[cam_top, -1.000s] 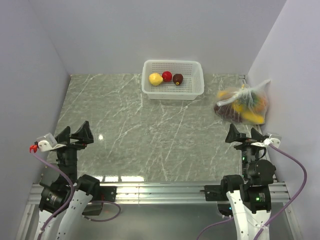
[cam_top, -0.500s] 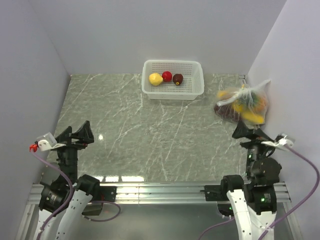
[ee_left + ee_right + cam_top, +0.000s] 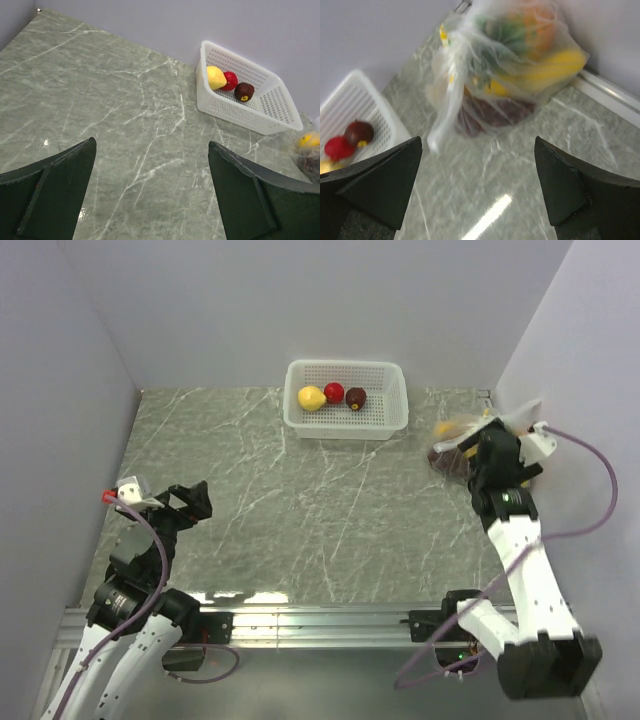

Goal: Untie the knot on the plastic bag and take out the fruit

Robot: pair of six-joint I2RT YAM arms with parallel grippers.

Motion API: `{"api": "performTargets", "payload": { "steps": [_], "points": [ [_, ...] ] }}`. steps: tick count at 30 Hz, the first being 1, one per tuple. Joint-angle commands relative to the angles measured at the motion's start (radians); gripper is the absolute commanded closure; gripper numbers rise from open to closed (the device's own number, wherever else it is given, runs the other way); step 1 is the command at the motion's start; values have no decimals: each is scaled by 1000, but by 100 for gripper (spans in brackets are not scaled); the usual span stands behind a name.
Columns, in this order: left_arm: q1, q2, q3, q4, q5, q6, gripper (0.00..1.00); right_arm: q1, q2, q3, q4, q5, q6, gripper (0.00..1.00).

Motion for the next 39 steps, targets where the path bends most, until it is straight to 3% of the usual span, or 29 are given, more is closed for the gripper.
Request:
{"api": "performTargets", "payload": {
  "steps": [1, 8, 15, 17, 18, 20, 21, 23, 24, 31, 39],
  "points": [
    [-17, 3, 34, 17, 30, 24, 1, -35, 147, 153, 75, 127, 70, 0],
    [-32, -14, 19, 36, 26, 52, 1, -176, 556, 383, 79, 65, 102, 0],
    [-34, -2, 16, 46, 27, 68, 1, -235, 768, 457, 108, -1, 160, 1],
    [-34, 3, 14, 50, 32, 75, 1, -244, 796, 434, 153, -35, 154, 9],
    [-35, 8, 13, 53, 36, 77, 1, -245, 798, 393, 177, -44, 144, 22],
    [-34, 15, 13, 53, 52, 80, 1, -245, 772, 347, 240, -67, 118, 39],
    [-34, 23, 13, 51, 55, 81, 1, -247, 755, 301, 254, -69, 114, 60],
    [-34, 29, 16, 50, 61, 80, 1, -241, 687, 252, 308, -87, 81, 81],
    [-34, 34, 16, 51, 62, 80, 1, -233, 661, 218, 315, -89, 69, 98],
    [-34, 55, 17, 56, 107, 81, 1, -49, 358, 107, 222, -5, 6, 100],
    [-34, 135, 46, 56, 272, 29, 1, 363, 127, 14, 187, 11, 116, 100]
  ]
}}
